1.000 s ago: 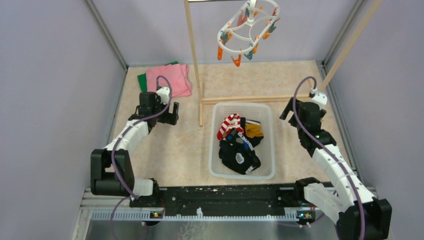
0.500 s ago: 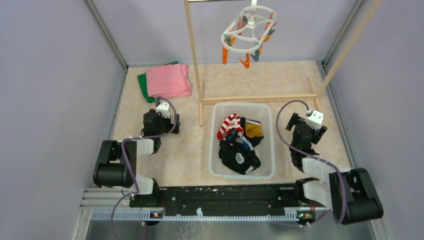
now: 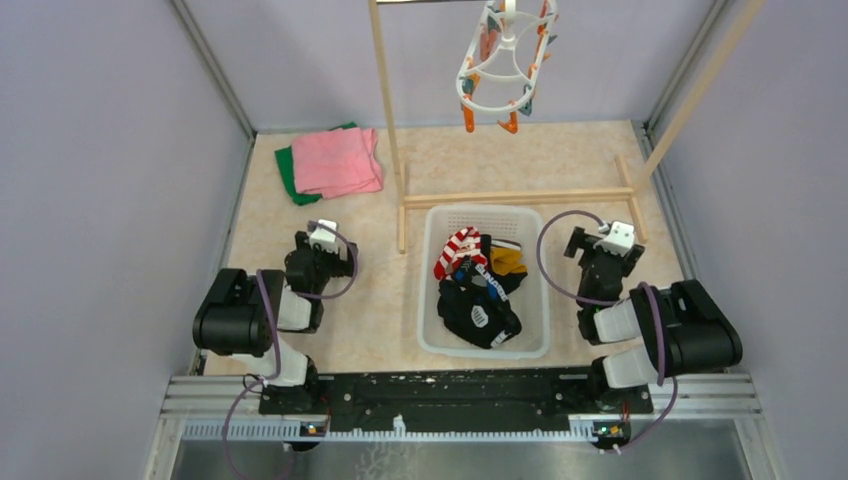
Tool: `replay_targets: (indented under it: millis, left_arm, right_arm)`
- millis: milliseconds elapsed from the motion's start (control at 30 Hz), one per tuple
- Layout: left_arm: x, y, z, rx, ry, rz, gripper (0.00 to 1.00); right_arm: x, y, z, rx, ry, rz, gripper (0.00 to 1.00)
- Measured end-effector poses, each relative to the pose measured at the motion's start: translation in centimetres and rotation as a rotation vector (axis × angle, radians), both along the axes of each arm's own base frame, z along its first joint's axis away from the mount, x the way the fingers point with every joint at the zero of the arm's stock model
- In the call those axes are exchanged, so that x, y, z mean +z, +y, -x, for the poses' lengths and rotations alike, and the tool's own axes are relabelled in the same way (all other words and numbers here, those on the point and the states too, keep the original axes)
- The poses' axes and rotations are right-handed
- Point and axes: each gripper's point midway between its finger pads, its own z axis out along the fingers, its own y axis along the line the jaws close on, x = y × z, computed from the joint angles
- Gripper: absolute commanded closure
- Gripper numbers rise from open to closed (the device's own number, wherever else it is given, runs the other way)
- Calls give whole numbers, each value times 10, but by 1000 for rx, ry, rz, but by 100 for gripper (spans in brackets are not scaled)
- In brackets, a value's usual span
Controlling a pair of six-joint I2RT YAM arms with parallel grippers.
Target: Remove the socks clipped to the hanger
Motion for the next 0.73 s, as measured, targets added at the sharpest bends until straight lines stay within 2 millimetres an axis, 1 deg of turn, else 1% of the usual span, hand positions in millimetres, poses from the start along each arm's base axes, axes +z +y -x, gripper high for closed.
replay_targets:
  millis: [67,133,200,300,733]
  left_arm:
    - [7,2,-11,19,-8,3,1]
    - [23,4,-28,35,-52,5,1]
    - [33,6,-35,46,-86,5,1]
    - [32,7,-35,52,-80,4,1]
    - [31,8,-35,56,-77,3,1]
  right_arm:
    - [-5,6,-2,40,3,26,1]
    - [-14,7,-4,60,46,32,1]
    - [-12,4,-11,69,42,16,1]
    - [-5,-3,-19,61,17,-7,1]
    - [-6,3,-21,95,15,-24,1]
